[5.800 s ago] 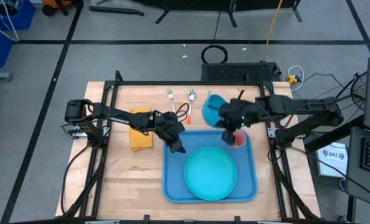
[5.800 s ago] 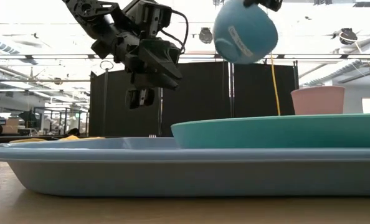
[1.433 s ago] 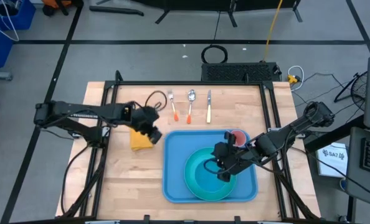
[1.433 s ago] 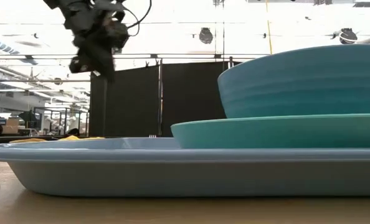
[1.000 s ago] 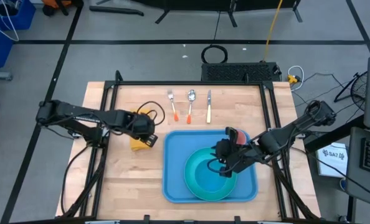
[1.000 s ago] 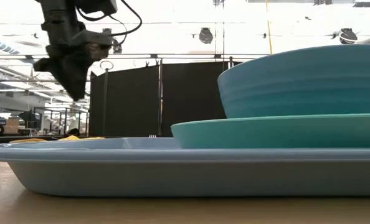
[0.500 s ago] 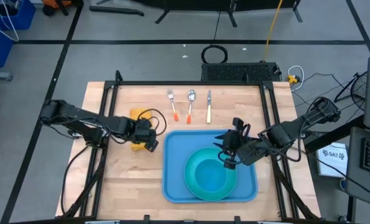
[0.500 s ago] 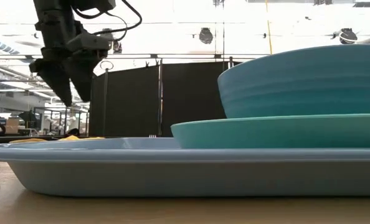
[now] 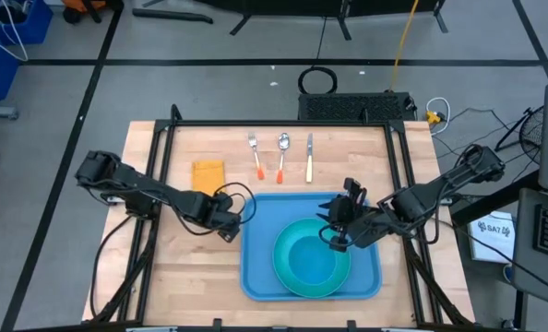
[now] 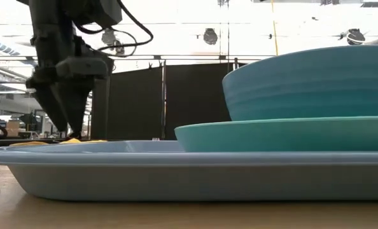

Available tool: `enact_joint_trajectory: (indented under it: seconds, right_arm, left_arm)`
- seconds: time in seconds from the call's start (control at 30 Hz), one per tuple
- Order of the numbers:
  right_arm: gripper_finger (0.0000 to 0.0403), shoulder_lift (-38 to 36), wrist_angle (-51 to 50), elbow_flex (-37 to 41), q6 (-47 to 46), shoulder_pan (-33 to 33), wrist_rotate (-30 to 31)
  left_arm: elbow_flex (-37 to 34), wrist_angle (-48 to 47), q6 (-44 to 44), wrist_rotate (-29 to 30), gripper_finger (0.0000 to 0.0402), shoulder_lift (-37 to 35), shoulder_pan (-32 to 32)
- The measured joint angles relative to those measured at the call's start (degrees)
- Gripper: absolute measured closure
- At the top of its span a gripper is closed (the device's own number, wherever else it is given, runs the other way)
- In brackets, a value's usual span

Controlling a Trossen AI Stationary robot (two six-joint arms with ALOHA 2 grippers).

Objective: Set up tray
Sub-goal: Put the yellow napkin to the left of green plate on the blue serving tray

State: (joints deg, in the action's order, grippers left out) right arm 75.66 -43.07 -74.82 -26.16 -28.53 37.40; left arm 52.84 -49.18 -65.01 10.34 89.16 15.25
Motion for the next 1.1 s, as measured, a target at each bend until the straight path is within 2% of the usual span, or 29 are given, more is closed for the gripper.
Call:
enact_joint_trajectory:
  seconds: [0.47, 0.67, 0.97, 1.1]
  right_arm:
    - [0.0314, -1.16, 2.98, 0.6, 1.8, 0.35, 0.1]
    - [0.0314, -1.2, 3.0, 0.6, 1.79, 0.35, 0.08]
    - [0.0314, -1.2, 3.01, 0.6, 1.8, 0.56, 0.16]
    - [0.0314, -1.2, 2.99, 0.6, 1.8, 0.86, 0.31]
  left_arm:
    - [0.0, 1.72, 3.78, -1.46, 0.0131, 7.2, -0.71]
    - [0.0, -1.46, 4.53, 0.85, 0.0131, 7.19, -2.01]
    - [0.0, 0.12, 6.03, 3.5, 0.0131, 6.84, -2.52]
    - [-0.2, 1.57, 6.12, 2.93, 0.0131, 6.84, -2.58]
